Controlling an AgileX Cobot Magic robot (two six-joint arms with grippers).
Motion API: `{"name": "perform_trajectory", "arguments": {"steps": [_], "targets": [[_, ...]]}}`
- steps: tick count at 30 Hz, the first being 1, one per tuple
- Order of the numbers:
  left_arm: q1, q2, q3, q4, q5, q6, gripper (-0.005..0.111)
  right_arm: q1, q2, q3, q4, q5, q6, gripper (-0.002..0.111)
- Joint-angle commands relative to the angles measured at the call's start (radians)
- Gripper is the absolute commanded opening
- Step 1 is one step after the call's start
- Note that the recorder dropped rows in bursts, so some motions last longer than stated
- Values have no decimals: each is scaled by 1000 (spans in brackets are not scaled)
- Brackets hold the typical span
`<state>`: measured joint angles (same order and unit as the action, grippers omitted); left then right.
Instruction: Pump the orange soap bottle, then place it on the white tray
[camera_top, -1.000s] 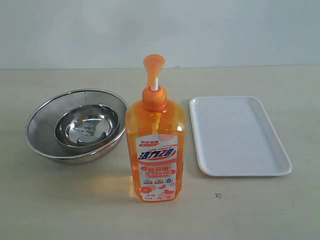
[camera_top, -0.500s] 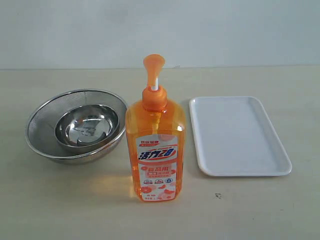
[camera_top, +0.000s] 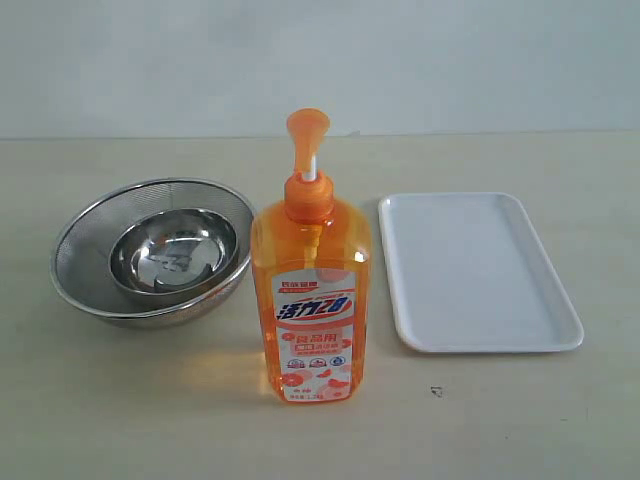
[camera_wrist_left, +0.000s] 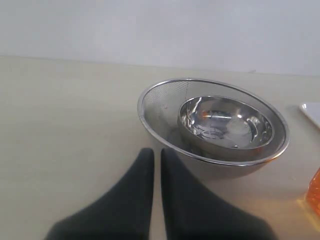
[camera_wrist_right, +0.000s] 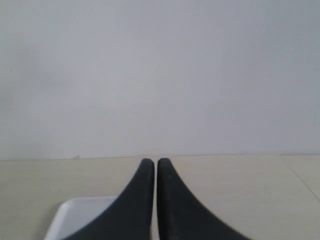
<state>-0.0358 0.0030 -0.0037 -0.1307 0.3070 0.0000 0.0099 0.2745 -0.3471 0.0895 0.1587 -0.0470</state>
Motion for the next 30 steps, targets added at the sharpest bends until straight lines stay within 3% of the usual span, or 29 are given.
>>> {"name": "perform_trajectory", "arguments": {"steps": [1,15,23,28,30], "targets": [[3,-3,4,2,-7,8,5,-1,5,-6,4,-21,-3,0],[3,-3,4,2,-7,8,5,-1,5,-6,4,-54,-3,0],[3,-3,4,2,-7,8,5,0,156,-84,14,125,-83,0],[3,-3,4,2,-7,8,5,0,299,-178,339,302,-513,0],[3,-3,4,2,-7,8,5,0,340,-207,395,353,-594,0]]}}
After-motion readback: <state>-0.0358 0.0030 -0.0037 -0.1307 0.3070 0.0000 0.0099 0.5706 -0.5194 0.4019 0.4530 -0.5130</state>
